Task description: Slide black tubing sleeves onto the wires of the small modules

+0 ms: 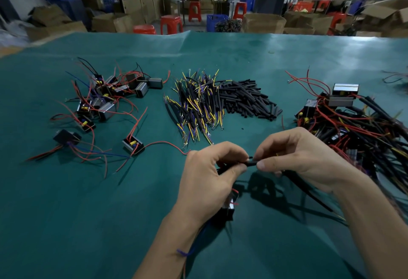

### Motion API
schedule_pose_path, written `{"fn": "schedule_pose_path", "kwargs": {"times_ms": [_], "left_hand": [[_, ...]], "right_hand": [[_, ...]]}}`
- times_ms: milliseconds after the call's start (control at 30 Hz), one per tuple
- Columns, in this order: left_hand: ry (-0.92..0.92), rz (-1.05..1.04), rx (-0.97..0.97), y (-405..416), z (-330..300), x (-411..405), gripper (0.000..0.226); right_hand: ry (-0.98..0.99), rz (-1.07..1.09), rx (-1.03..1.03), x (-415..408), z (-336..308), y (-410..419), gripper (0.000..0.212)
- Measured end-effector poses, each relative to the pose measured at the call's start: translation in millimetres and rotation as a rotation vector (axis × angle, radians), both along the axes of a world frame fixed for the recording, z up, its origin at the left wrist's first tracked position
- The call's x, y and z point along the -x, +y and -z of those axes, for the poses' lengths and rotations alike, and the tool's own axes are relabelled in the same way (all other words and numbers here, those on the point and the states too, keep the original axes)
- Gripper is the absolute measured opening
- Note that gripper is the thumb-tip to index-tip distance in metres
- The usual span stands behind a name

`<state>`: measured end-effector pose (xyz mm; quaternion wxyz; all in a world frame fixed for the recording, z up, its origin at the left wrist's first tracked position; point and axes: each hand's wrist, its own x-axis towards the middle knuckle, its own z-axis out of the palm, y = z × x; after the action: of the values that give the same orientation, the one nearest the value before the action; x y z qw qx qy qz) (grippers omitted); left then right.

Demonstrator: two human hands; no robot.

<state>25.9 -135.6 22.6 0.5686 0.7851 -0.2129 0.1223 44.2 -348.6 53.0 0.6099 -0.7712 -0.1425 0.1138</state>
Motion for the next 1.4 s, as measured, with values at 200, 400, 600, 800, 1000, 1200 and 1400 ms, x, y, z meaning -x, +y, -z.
{"fn": "schedule_pose_path", "kwargs": {"times_ms": [200,400,600,800,1000,1200,1400], "left_hand": [[0.135,-0.067,-0.009,12.3,5.1,-9.7,0.011],[0.375,0.103,0.026,12.7,9.2,-12.0,0.022],[0.330,0.108,0.066,12.9,10.5,-11.9,0.021],[0.303,0.143,0.046,12.2,9.9,-10.8,0.019],[0.269,0.110,0.019,12.1,14.6,-13.8,0.022],[0.219,0.074,0.014,9.2,15.8,-14.2,0.021],[0.185,0.043,-0.009,10.4,18.4,-15.8,0.012]], "right_hand": [[-0.046,0.101,-0.028,-2.2,0.3,1.0,0.012],[-0.088,0.188,0.013,-3.9,0.7,2.4,0.011],[0.021,0.198,-0.034,-1.8,2.5,7.9,0.009],[0.080,0.221,0.071,-0.3,0.1,9.0,0.014],[0.029,0.215,0.102,1.2,-1.5,13.0,0.007],[-0.012,0.162,0.157,1.5,0.2,15.6,0.009],[0.034,0.204,0.071,0.2,0.9,12.4,0.006]]}}
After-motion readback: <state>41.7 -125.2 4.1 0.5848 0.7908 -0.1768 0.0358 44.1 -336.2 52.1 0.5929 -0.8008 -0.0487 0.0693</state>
